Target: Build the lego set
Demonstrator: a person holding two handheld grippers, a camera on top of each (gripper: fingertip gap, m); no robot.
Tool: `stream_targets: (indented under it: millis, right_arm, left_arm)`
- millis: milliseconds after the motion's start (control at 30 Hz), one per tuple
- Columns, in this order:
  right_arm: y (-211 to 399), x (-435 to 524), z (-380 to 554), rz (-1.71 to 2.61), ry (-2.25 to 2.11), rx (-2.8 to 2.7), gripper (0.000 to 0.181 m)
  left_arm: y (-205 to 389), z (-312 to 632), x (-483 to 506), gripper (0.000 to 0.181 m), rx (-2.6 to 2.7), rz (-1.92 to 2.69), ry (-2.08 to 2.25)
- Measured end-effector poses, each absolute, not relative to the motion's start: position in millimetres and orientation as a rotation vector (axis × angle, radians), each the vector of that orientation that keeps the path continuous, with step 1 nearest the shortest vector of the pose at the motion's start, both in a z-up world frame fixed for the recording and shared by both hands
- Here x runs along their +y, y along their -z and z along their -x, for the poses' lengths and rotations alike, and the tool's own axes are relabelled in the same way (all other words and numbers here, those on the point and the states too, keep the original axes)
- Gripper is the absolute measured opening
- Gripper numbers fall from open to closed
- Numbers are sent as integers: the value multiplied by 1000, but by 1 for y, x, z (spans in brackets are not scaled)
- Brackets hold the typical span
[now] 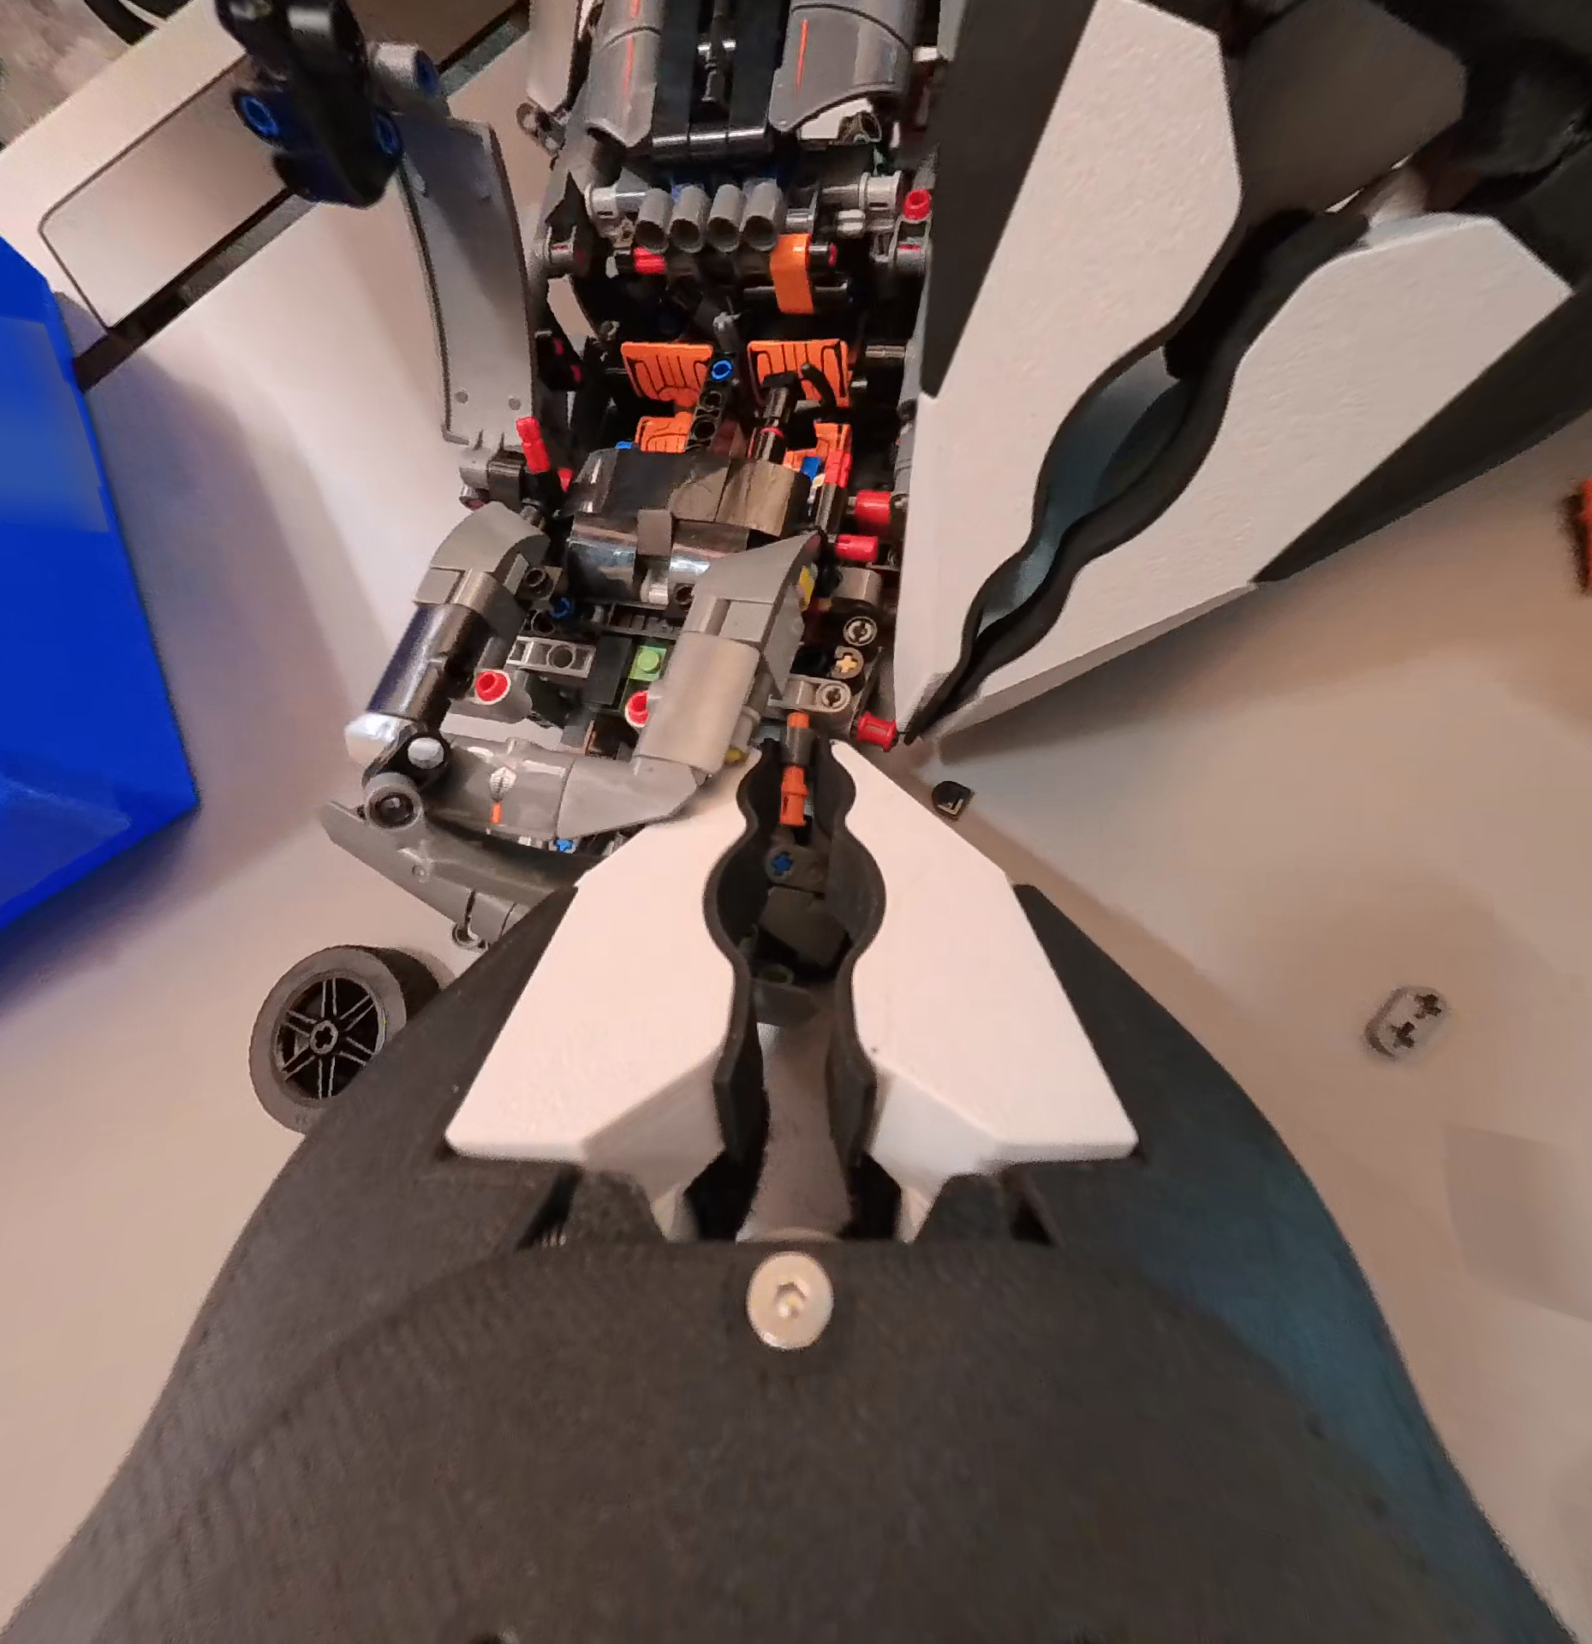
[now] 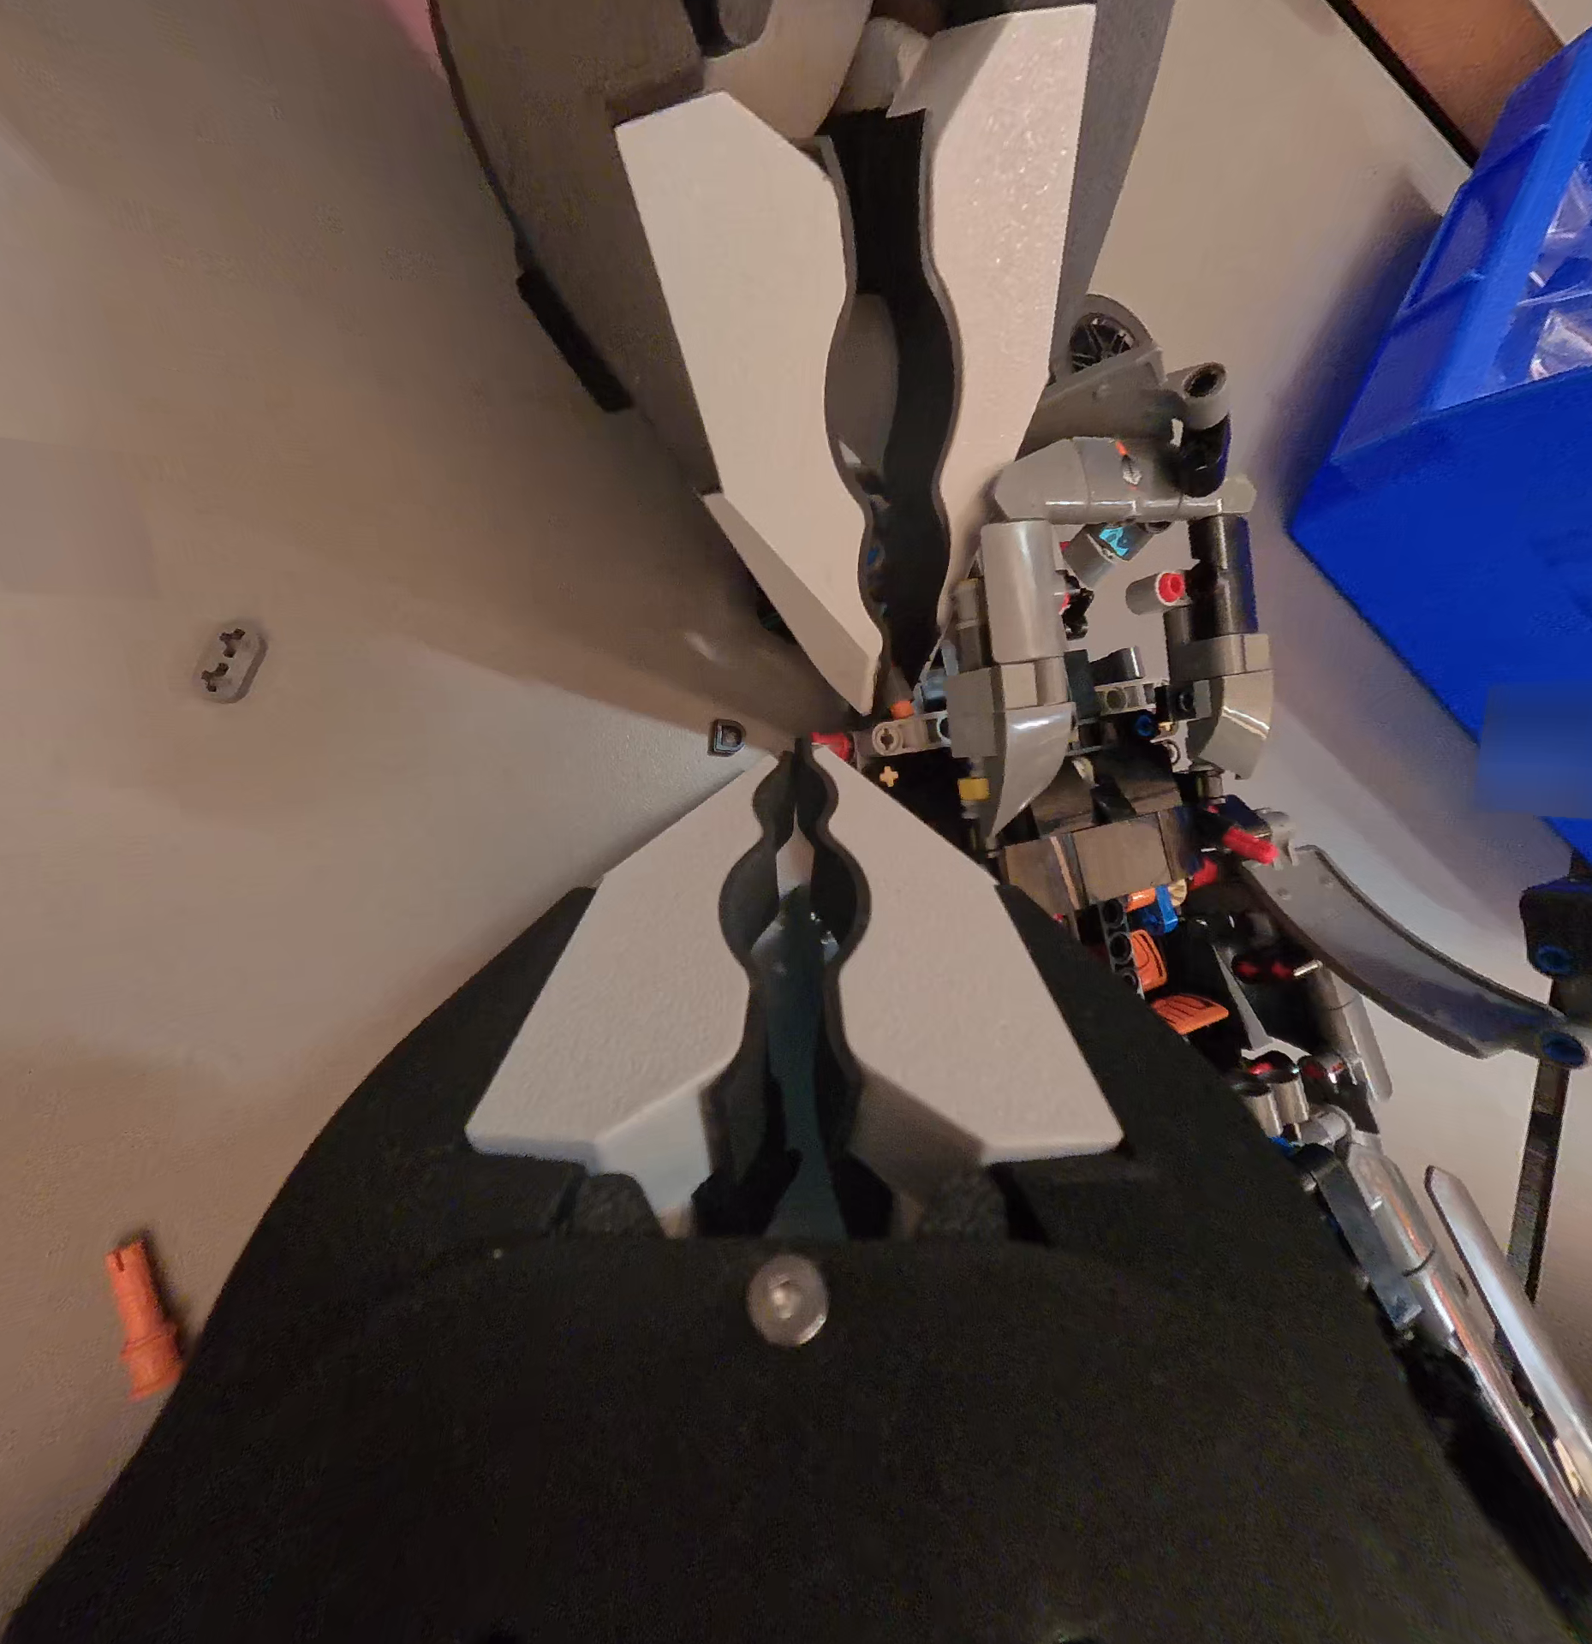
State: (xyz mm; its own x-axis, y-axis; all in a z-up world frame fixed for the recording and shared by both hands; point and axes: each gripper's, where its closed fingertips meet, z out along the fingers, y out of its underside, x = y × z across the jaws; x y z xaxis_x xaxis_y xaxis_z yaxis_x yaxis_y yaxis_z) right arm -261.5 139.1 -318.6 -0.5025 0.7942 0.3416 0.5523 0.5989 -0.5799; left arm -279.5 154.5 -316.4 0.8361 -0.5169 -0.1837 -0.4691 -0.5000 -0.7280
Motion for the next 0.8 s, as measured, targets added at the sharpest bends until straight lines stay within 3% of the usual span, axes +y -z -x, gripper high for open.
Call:
stream_targets:
  millis: [567, 800]
  right_arm:
    - [317, 139, 259, 1065, -543, -2252, 0]
    - [319, 138, 260, 1065, -540, -2251, 0]
  left_arm:
    - [315, 275, 151, 3, 885, 2189, 118]
    - [315, 277, 151, 3, 683, 2284, 314]
